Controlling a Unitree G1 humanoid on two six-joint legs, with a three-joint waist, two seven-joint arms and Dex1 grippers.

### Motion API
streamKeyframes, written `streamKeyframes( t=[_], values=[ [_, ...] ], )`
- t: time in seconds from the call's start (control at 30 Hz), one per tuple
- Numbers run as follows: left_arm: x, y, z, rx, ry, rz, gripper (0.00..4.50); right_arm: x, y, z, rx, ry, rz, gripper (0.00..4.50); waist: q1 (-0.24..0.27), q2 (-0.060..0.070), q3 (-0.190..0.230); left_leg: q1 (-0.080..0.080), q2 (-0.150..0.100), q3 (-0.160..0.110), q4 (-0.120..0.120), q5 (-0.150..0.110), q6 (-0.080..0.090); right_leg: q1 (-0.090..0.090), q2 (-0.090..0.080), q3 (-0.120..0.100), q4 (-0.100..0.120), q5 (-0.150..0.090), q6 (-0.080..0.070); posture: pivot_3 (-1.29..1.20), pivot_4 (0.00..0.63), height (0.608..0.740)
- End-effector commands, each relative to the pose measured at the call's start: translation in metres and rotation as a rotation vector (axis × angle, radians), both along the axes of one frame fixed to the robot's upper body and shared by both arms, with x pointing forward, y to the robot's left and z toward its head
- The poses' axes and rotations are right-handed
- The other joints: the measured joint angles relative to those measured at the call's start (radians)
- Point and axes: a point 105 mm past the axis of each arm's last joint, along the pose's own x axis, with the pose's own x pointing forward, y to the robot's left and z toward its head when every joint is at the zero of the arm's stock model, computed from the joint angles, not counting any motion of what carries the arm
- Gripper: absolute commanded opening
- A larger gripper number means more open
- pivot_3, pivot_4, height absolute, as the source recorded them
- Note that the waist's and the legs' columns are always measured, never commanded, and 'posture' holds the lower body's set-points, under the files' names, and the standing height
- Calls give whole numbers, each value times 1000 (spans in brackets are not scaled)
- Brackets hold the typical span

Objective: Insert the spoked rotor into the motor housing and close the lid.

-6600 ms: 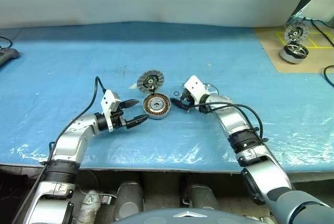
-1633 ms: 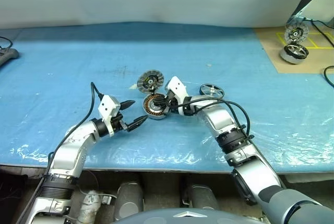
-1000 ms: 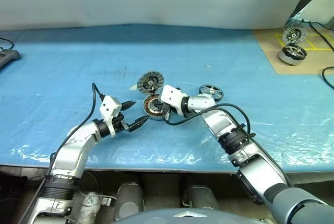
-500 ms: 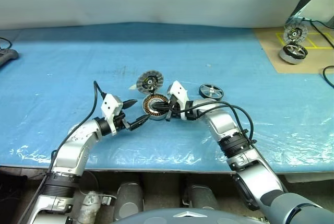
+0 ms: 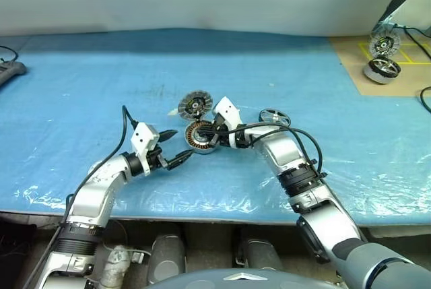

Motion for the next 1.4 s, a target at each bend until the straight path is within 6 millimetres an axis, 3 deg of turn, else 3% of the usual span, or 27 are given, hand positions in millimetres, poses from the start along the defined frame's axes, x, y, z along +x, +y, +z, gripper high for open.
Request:
streamKeyframes(
  t=[0.03,0.13,0.2,0.3,0.4,0.53,0.63,0.8,0.97,1.03,1.27,1.4],
  values=[
    [1,2,5,-3,-32,-5,4500,-10,9,16,21,-73,82,31,0,0,0,0,0,0,0,0,0,0,0,0,0,0,0,0,150,740],
    [2,2,5,-4,-33,-5,4500,-11,10,16,16,-90,94,31,-2,0,0,0,0,0,0,0,0,0,0,0,0,0,0,0,150,740],
    [2,1,4,-6,-35,-8,4500,-1,8,19,26,-104,32,31,-2,0,0,0,0,0,0,0,0,0,0,0,0,0,0,0,150,740],
    [2,0,5,-12,-38,-10,4500,4,5,39,148,-85,1,31,-2,0,0,0,0,0,0,0,0,0,0,0,0,0,0,0,150,740],
    [-1,-2,6,-24,-38,-18,4500,5,-15,71,257,-91,-22,31,0,0,0,-1,0,0,0,0,0,-1,0,0,0,0,0,0,150,740],
    [-2,-1,7,-32,-40,-21,4500,10,-56,78,148,-179,-118,31,9,0,0,-1,0,0,0,0,0,0,0,0,0,0,0,0,150,740],
    [-6,-3,10,-38,-44,-31,4500,15,-101,80,-43,-289,-204,611,18,0,0,0,0,0,0,0,0,0,0,0,0,0,0,0,150,740],
    [-8,-10,15,-52,-47,-60,4500,21,-154,83,-259,-353,-293,2347,20,0,1,1,0,0,0,0,0,0,0,0,0,0,0,0,150,740],
    [-5,-19,15,-67,-47,-67,4500,30,-190,76,-406,-308,-373,4142,21,0,1,1,-1,0,0,0,0,1,0,0,0,0,0,0,150,740],
    [-5,-21,15,-71,-45,-73,4500,40,-206,70,-456,-270,-452,4142,20,0,1,1,-1,0,1,0,0,1,0,0,0,0,0,0,150,740],
    [-5,-23,11,-66,-39,-73,4500,43,-207,54,-526,-246,-394,4142,21,0,1,0,0,1,2,1,3,0,0,0,1,0,0,0,150,740],
    [-5,-22,16,-66,-46,-62,4500,47,-189,74,-406,-239,-391,4142,21,1,1,0,0,1,5,1,3,0,0,0,4,0,0,0,150,740]
  ],
)
